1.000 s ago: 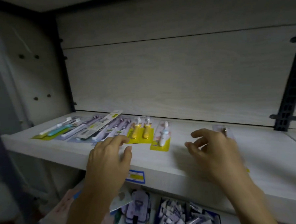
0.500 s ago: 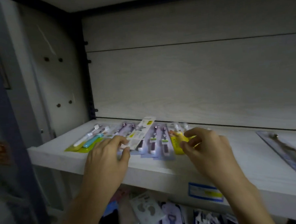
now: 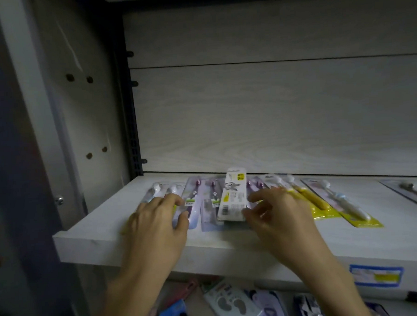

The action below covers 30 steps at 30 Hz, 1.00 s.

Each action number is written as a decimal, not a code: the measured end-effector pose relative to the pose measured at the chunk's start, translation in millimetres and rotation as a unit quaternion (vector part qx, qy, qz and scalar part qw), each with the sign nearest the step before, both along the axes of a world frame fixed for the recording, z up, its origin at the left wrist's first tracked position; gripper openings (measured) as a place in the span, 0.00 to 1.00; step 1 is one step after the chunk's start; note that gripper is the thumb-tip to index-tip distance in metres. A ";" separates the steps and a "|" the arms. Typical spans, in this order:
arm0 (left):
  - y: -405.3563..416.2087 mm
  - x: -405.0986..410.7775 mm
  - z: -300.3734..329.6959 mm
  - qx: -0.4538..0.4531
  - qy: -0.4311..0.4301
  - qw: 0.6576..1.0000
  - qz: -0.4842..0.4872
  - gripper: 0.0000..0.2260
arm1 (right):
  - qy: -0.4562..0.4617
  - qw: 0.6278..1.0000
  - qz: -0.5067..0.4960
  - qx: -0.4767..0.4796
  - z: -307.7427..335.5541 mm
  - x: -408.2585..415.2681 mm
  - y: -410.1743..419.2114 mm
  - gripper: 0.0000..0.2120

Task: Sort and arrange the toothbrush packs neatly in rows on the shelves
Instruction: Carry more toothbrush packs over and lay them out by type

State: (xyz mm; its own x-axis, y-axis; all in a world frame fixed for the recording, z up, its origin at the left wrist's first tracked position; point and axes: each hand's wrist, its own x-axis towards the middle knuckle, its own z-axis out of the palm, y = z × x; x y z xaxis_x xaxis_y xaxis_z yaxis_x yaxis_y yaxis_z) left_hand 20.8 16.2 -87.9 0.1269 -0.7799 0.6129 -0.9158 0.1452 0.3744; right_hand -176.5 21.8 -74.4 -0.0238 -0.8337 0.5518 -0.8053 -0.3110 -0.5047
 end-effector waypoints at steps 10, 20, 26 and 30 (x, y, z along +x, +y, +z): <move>-21.8 0.7 6.3 0.067 -0.076 0.995 0.020 0.18 | 0.093 0.996 0.002 -0.014 9.0 61.0 -34.4 0.10; -36.0 -4.6 13.0 0.120 -0.100 0.987 0.036 0.17 | 0.213 0.970 -0.088 0.083 12.3 67.1 -49.5 0.13; -37.0 -14.4 20.2 0.050 -0.022 0.998 0.025 0.13 | 0.218 0.966 -0.084 0.113 14.2 65.0 -51.1 0.17; -41.0 -10.3 19.5 0.005 0.040 0.999 0.000 0.07 | 0.226 0.964 -0.091 0.108 13.5 64.9 -52.9 0.19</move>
